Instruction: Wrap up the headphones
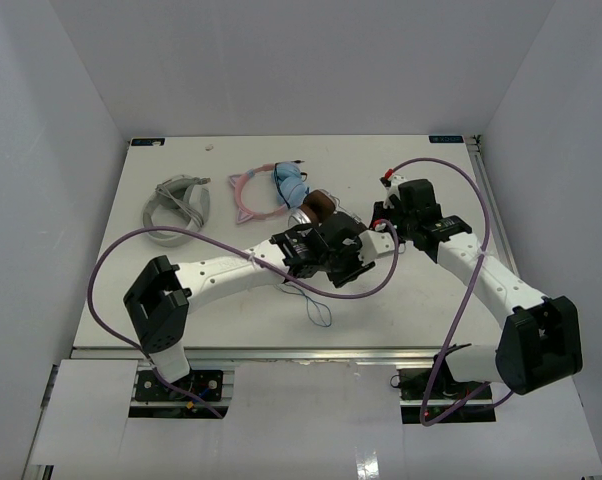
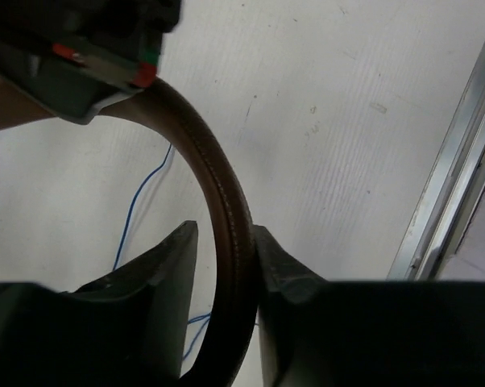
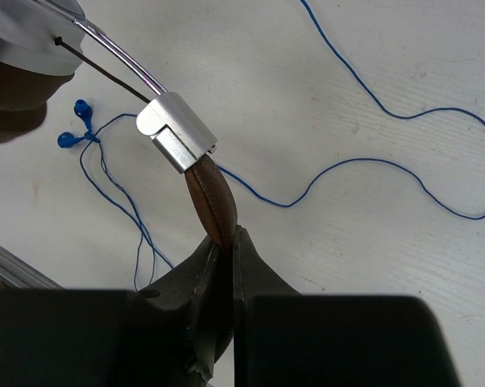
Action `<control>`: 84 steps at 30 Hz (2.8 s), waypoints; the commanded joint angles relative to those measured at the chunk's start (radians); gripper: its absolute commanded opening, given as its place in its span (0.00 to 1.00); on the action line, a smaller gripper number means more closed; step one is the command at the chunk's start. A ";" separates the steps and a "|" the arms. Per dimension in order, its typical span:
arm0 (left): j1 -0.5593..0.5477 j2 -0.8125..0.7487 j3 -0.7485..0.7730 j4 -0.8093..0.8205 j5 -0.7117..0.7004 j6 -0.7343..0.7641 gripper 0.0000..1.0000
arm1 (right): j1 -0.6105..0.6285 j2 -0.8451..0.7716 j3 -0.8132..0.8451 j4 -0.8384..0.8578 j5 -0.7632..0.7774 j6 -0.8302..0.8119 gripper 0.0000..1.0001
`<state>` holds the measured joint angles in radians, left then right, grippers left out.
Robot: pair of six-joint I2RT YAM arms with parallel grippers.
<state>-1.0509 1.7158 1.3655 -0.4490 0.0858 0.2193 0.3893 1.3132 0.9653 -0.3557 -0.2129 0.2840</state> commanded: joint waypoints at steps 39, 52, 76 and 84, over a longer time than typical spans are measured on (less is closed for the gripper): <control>0.304 -0.663 -0.295 0.819 0.594 -1.228 0.00 | 0.107 -0.475 -0.560 1.397 -0.267 0.023 1.00; 0.305 -0.649 -0.378 1.066 0.613 -1.375 0.00 | 0.241 -0.336 -0.550 1.559 -0.123 -0.007 1.00; 0.304 -0.640 -0.454 1.241 0.627 -1.487 0.00 | 0.360 -0.164 -0.507 1.591 0.039 -0.105 0.87; 0.305 -0.630 -0.489 1.288 0.632 -1.514 0.00 | 0.376 -0.111 -0.531 1.695 0.093 -0.108 0.47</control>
<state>-0.7475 1.1031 0.8847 0.7446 0.7173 -1.2698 0.7556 1.1928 0.4301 1.2328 -0.2067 0.2070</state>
